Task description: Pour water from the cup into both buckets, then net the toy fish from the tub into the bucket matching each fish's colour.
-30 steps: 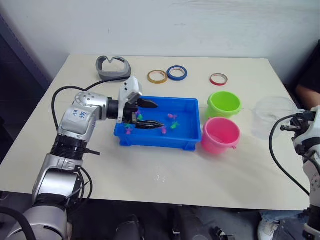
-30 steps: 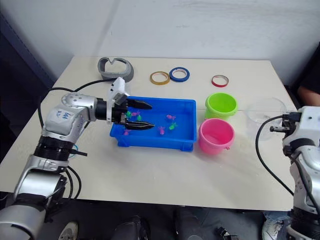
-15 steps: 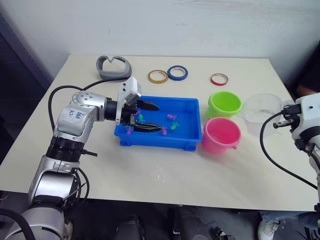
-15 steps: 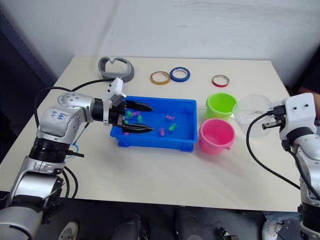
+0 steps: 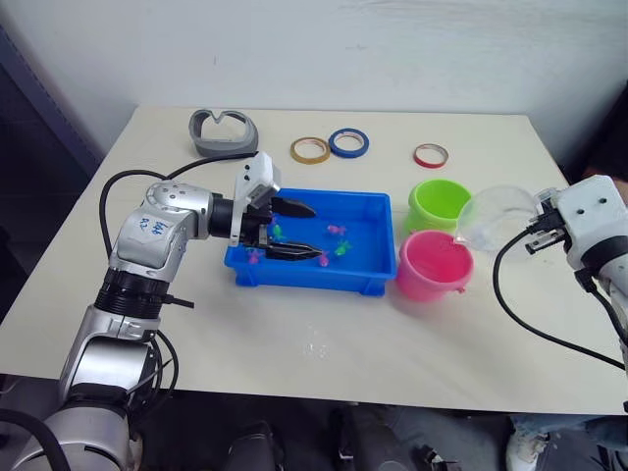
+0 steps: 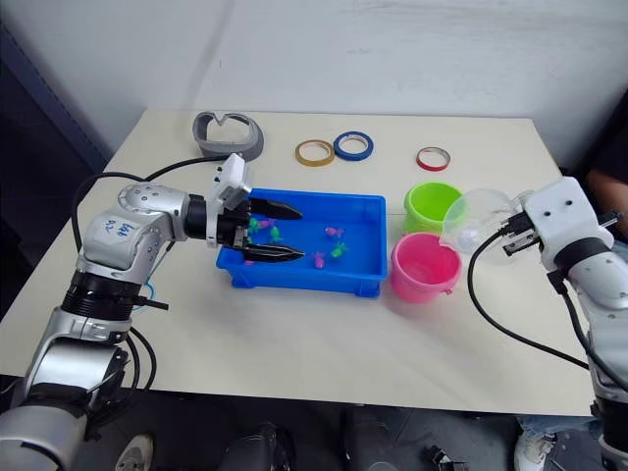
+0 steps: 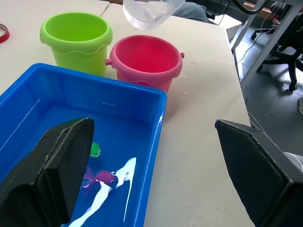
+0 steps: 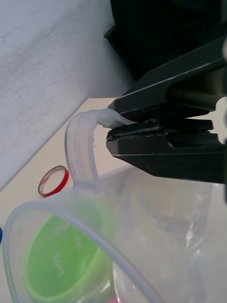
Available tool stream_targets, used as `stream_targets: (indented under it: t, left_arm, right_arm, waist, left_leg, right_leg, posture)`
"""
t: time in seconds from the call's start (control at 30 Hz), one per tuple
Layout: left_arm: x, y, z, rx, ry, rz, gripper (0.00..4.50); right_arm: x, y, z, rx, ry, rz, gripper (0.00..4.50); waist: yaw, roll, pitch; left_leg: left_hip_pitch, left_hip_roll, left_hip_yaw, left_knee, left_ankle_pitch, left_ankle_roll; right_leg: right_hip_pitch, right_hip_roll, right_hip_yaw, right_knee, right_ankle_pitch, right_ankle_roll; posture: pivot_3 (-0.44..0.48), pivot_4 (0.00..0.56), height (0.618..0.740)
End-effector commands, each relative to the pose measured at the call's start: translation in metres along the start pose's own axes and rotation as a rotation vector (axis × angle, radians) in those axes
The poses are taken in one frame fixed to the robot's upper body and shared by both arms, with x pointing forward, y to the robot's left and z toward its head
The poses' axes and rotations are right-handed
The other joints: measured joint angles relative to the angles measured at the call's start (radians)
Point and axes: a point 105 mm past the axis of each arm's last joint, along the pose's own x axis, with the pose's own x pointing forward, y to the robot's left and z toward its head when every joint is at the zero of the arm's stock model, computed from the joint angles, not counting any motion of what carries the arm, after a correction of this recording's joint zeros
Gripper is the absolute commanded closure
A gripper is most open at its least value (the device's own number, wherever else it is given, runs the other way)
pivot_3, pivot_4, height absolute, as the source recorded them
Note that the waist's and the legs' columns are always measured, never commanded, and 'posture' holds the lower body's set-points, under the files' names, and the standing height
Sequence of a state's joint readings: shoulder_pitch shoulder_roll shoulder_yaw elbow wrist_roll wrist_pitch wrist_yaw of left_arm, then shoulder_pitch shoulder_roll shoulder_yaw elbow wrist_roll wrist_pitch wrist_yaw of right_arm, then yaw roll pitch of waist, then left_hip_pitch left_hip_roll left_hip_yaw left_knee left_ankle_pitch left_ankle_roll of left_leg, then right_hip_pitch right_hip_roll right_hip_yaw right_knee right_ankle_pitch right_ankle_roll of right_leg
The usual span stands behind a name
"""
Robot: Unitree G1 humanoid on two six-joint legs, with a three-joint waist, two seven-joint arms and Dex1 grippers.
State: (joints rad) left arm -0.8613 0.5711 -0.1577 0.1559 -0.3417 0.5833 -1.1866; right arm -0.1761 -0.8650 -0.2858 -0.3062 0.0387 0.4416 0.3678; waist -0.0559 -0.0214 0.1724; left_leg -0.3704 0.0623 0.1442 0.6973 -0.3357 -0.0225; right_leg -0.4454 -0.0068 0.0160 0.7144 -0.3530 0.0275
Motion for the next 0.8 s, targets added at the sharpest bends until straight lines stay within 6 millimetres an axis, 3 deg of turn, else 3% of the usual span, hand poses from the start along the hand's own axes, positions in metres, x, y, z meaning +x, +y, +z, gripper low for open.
stream_targets:
  t: [0.03,0.8]
  left_arm:
    - [-0.0025,-0.0013,0.0056,0.046,-0.003,0.007,0.00]
    - [-0.0008,0.0009,0.0004,0.065,0.019,0.018,0.00]
  right_arm:
    - [-0.0042,-0.0079,0.0194,-0.102,-0.066,-0.024,4.45]
    - [0.0037,-0.0076,0.0214,-0.325,-0.086,-0.018,4.45]
  waist:
    - [0.000,0.000,0.000]
    - [0.001,0.000,0.000]
  left_leg:
    - [0.000,0.000,0.000,0.000,0.000,0.000]
    - [0.000,0.000,0.000,0.001,0.000,0.000]
  right_leg:
    - [0.000,0.000,0.000,0.000,0.000,0.000]
    - [0.000,0.000,0.000,0.000,0.000,0.000]
  posture:
    - [0.000,0.150,0.693]
    - [0.000,0.150,0.693]
